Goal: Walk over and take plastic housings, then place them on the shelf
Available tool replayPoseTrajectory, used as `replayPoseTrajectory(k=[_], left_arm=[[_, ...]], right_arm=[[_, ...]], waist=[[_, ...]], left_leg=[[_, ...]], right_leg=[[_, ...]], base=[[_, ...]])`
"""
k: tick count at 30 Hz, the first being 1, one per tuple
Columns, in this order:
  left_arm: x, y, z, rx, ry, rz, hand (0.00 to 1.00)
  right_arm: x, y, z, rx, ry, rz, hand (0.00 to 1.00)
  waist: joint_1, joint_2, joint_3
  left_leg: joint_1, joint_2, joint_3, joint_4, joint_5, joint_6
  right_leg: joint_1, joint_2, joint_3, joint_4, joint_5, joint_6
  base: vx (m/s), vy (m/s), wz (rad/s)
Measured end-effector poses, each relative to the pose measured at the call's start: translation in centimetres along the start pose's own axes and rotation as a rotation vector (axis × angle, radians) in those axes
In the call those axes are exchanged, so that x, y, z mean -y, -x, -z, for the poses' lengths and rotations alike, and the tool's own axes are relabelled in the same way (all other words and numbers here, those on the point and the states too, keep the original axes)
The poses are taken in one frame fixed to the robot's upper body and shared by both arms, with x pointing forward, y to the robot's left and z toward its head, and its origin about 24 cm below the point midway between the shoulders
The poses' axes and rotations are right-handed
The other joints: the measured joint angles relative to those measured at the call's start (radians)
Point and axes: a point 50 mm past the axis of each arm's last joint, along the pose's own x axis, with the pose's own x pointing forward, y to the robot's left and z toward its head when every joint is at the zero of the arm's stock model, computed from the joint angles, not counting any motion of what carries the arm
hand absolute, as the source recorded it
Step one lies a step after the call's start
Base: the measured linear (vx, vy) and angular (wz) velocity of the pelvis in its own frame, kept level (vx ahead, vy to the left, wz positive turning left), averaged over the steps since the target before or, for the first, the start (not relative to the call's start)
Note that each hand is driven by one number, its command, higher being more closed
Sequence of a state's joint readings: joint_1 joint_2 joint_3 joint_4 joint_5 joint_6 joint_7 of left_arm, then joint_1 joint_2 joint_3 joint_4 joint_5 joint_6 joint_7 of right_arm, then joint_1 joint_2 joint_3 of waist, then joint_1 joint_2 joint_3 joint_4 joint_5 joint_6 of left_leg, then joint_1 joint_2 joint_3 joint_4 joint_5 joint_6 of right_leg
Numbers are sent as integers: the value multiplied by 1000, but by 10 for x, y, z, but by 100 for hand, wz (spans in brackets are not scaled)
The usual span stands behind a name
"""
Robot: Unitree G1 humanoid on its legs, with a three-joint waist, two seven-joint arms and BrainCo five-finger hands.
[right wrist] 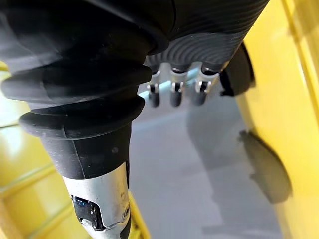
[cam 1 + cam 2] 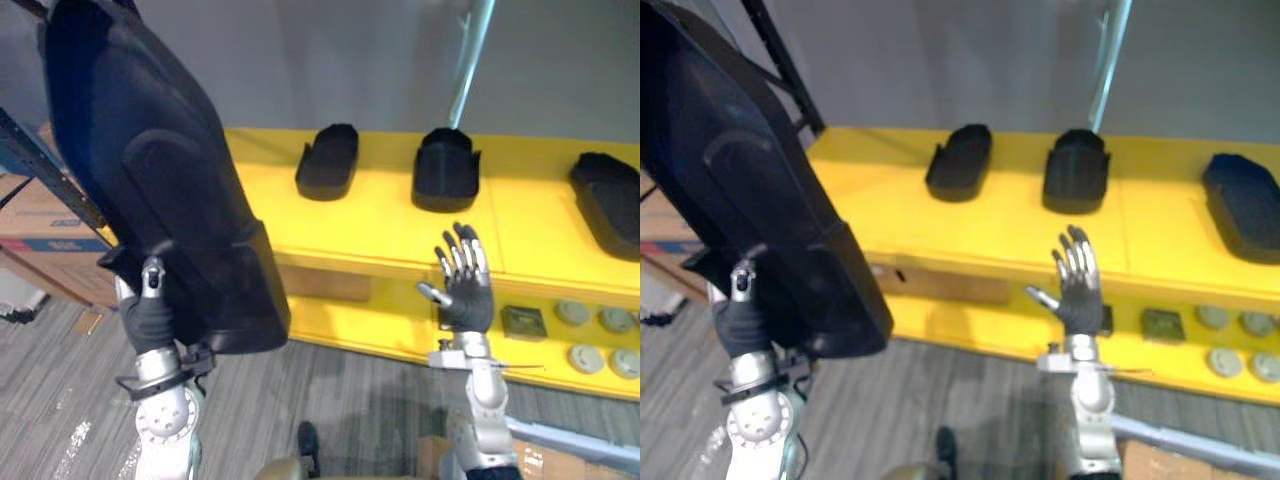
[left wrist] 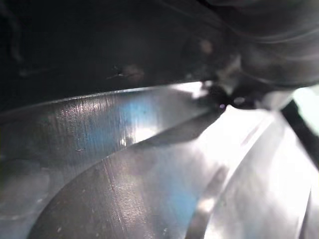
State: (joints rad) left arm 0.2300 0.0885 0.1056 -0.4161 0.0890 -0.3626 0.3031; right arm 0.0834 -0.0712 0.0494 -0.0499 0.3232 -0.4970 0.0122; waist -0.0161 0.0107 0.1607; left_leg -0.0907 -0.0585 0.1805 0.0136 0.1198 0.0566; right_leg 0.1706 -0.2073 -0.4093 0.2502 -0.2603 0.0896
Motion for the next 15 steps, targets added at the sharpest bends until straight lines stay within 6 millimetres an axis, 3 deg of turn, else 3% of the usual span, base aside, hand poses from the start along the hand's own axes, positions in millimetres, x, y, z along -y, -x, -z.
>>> replayPoseTrajectory(k=[1,3,4,6,7,8,9,10,11,13,15], left_arm=[[2,0,0,1,3,10,100],[3,-1,0,-2,-5,32,100],[2,-4,0,5,-8,43,100],[1,-9,0,9,-15,37,100],[-2,-10,1,1,-33,33,100],[-4,-8,4,-24,-54,34,100],[-6,-6,6,-43,-62,33,100],[-6,0,9,-78,-63,23,100],[-7,2,9,-86,-63,14,100],[-9,4,10,-91,-69,-5,100],[-7,4,8,-86,-60,-2,100]], right_arm=[[2,0,-1,-1,15,11,0],[6,4,1,-15,32,41,0],[4,5,1,-12,22,55,0],[-2,2,1,3,0,35,0],[-6,1,-2,21,-14,29,0],[-9,0,-3,28,-24,17,0],[-11,0,-2,24,-27,5,0],[-11,1,-2,15,-22,-7,0],[-11,0,-2,18,-20,-14,0],[-11,-3,-4,35,-14,-18,0],[-9,-4,-5,36,-8,1,0]], waist=[[0,9,11],[-3,9,13],[-11,19,23],[-7,-6,23],[-9,-39,27],[-5,-73,22],[-3,-83,19],[-11,-74,14],[0,-68,9],[4,-17,7],[1,-8,12]], left_leg=[[1,-5,-9,35,-43,-7],[41,9,-58,16,-47,7],[61,30,-89,-4,-53,8],[64,52,-92,-33,-54,9],[76,37,-89,-46,-54,1],[78,9,-82,-41,-50,-5],[77,-7,-79,-41,-50,-5],[82,-16,-84,-52,-51,-6],[83,-9,-80,-66,-49,-8],[58,15,-65,-92,-40,-20],[54,20,-62,-93,-35,-26]], right_leg=[[-28,-11,6,107,-6,-15],[-141,-28,80,388,61,-139],[-204,-2,133,447,9,-131],[-271,54,189,336,-2,-94],[-283,58,210,208,27,-73],[-292,50,228,104,77,-74],[-301,48,251,74,129,-70],[-296,47,260,54,142,-40],[-294,54,261,33,146,-37],[-268,84,250,-95,204,-41],[-235,91,246,-173,261,-31]], base=[[117,74,56],[71,58,50],[43,-25,57],[33,-49,58],[88,-85,50],[110,-113,45],[150,-114,39],[147,-68,15],[175,-56,5],[136,-15,-12],[166,-1,-11]])
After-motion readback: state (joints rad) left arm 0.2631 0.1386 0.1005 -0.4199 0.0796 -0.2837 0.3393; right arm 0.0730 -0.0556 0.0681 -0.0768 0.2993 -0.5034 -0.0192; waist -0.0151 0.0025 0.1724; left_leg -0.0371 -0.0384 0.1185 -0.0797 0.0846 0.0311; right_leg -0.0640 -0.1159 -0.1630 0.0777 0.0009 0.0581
